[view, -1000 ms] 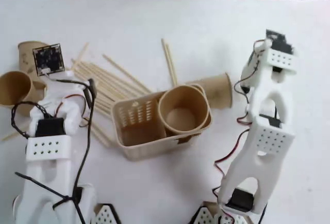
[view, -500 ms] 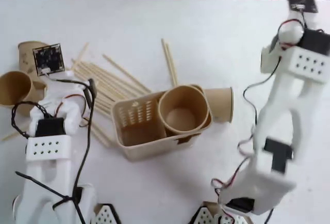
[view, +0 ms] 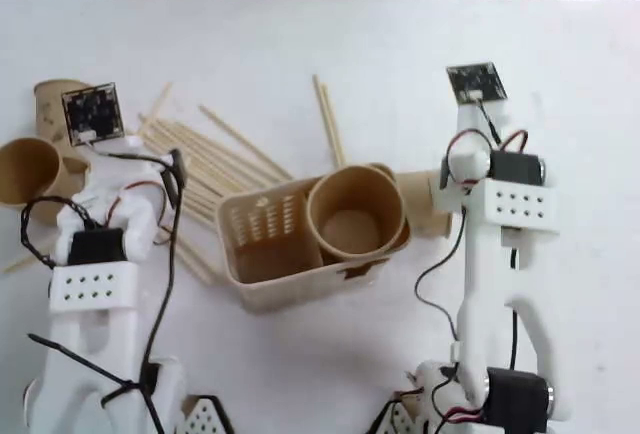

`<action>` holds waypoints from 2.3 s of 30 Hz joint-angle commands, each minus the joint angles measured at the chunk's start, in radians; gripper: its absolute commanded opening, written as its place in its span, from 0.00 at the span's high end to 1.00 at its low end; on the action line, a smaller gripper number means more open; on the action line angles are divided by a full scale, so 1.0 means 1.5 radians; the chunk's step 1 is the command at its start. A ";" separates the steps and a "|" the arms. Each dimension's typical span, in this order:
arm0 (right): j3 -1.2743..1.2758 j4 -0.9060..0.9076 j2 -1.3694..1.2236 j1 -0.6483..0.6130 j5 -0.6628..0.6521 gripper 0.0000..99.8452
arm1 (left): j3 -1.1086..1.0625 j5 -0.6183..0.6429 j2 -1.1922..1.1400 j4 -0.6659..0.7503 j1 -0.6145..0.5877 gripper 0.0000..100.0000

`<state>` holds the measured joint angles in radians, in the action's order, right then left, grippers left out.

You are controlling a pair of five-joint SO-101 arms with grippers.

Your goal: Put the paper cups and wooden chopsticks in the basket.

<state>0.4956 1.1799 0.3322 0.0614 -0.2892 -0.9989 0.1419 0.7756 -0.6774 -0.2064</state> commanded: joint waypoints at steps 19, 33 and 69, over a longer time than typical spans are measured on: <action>0.100 -0.285 -0.122 -0.059 0.008 0.92 | 0.005 0.002 0.001 0.013 0.005 0.82; 0.137 -0.213 -0.115 -0.047 0.008 0.98 | 0.005 0.002 0.001 0.013 0.005 0.82; -0.091 -0.036 -0.065 0.073 -0.115 0.79 | 0.005 0.002 0.001 0.013 0.004 0.82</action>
<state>0.3805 1.1692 0.2984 0.1519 -0.4749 -0.9989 0.1419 0.7756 -0.6774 -0.2064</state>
